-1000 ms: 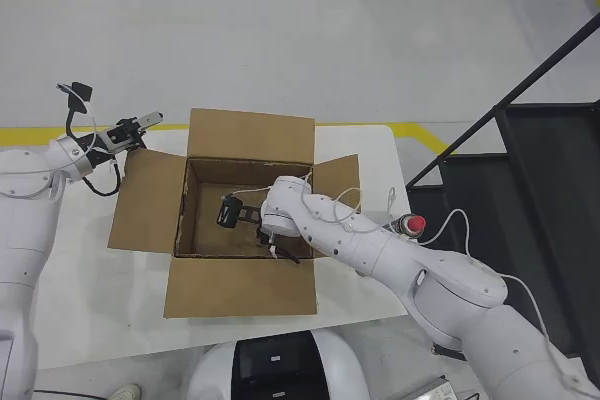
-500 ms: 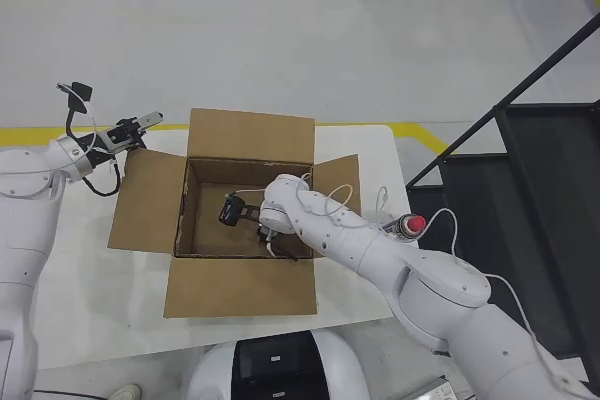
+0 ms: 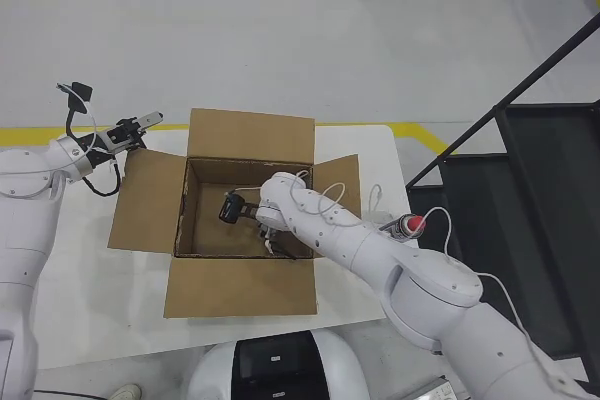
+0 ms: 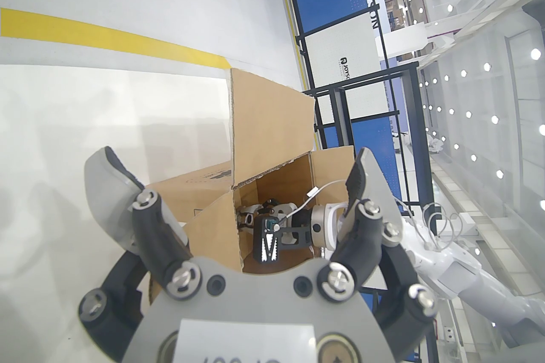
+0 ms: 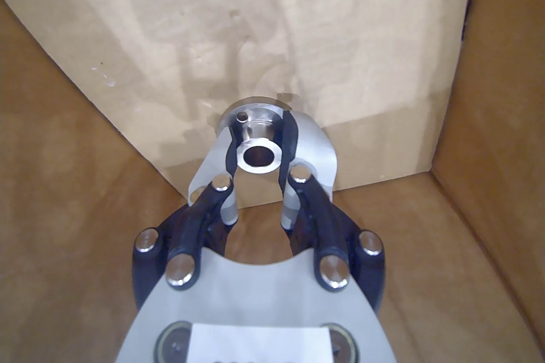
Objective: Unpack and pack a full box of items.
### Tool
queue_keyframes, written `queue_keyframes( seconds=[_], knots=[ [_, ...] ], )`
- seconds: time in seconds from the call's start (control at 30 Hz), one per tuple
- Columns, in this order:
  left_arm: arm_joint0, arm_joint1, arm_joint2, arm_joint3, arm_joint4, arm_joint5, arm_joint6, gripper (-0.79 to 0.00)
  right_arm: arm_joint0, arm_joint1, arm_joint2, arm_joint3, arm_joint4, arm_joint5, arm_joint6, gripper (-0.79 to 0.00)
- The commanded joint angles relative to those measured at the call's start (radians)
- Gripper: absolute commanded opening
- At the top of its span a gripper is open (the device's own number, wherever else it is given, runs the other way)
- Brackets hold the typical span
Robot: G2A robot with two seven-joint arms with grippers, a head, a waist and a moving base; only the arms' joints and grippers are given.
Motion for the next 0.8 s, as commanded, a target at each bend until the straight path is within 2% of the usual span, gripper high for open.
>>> queue_keyframes(
  seconds=[0.0, 0.2, 0.37, 0.53, 0.67, 0.77],
  knots=[
    [0.000, 0.000, 0.000, 0.000, -0.001, 0.000, 0.000, 0.000, 0.002, -0.003, 0.001, -0.003, -0.011, 0.002, 0.002, -0.785],
    [0.000, 0.000, 0.000, 0.000, -0.001, 0.000, 0.000, 0.000, 0.009, 0.002, 0.024, -0.061, -0.018, -0.023, 0.024, -0.785],
    [0.000, 0.000, 0.000, 0.000, -0.001, 0.000, 0.000, 0.000, 0.010, 0.030, 0.076, -0.158, 0.003, -0.065, 0.073, -0.785],
    [0.000, 0.000, 0.000, 0.000, -0.001, 0.000, 0.000, 0.000, -0.001, 0.091, 0.163, -0.339, 0.008, -0.131, 0.192, -0.785],
    [0.000, 0.000, 0.000, 0.000, -0.001, 0.000, 0.000, 0.000, -0.066, 0.157, 0.257, -0.554, -0.004, -0.163, 0.324, -0.785],
    [0.000, 0.000, 0.000, 0.000, -0.001, 0.000, 0.000, 0.000, -0.135, 0.207, 0.293, -0.712, -0.028, -0.130, 0.379, -0.785]
  ],
)
